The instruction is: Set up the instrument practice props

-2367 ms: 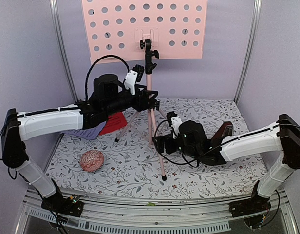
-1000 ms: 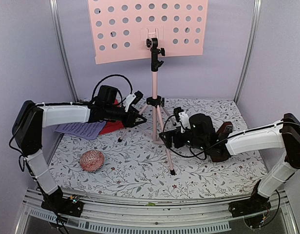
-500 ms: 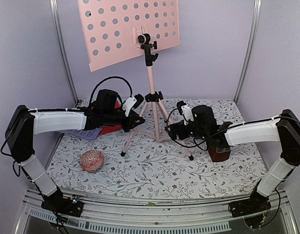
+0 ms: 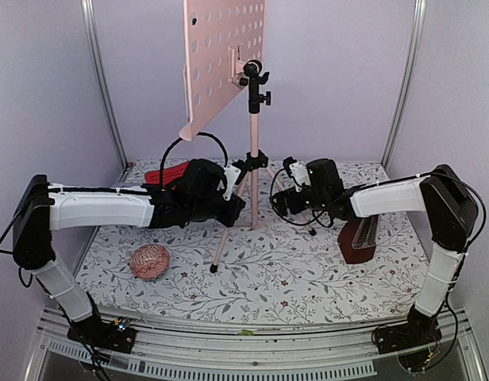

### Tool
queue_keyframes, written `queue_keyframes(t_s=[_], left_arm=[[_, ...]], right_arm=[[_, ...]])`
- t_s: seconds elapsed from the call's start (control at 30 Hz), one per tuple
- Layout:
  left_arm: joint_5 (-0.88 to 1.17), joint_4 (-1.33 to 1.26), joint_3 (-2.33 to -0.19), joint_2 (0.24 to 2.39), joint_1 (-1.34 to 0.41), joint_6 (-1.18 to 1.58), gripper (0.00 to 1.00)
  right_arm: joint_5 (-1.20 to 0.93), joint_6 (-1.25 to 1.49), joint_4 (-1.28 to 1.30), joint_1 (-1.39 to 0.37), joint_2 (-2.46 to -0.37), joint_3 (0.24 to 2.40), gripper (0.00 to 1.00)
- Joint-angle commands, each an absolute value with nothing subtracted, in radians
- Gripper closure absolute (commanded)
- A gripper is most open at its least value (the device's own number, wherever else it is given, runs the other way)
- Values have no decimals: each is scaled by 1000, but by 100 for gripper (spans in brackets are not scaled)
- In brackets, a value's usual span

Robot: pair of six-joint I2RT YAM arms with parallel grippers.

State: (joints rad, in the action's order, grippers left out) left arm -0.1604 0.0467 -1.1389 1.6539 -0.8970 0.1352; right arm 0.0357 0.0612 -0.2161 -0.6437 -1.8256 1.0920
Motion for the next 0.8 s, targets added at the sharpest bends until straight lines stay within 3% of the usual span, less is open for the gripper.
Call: queue_keyframes(t_s=[0.0,0.43,0.63,0.77], left_arm=[[-248,133,-1222,1682,-1008,256,100],[-331,188,-1364,1836,-1083,537,99],[-350,180,-1371,1818,-1077,538,81],[-337,166,-1366,1793,-1065,532,63]], right_arm=[[32,23,-253,-579,-1927,1217,1],[-110,-105,-294,-575,-2034,1404,1],[-117,-114,-289,-575,-1946,1363,1],[-129,-95,-277,-574,-1877,1324,1]])
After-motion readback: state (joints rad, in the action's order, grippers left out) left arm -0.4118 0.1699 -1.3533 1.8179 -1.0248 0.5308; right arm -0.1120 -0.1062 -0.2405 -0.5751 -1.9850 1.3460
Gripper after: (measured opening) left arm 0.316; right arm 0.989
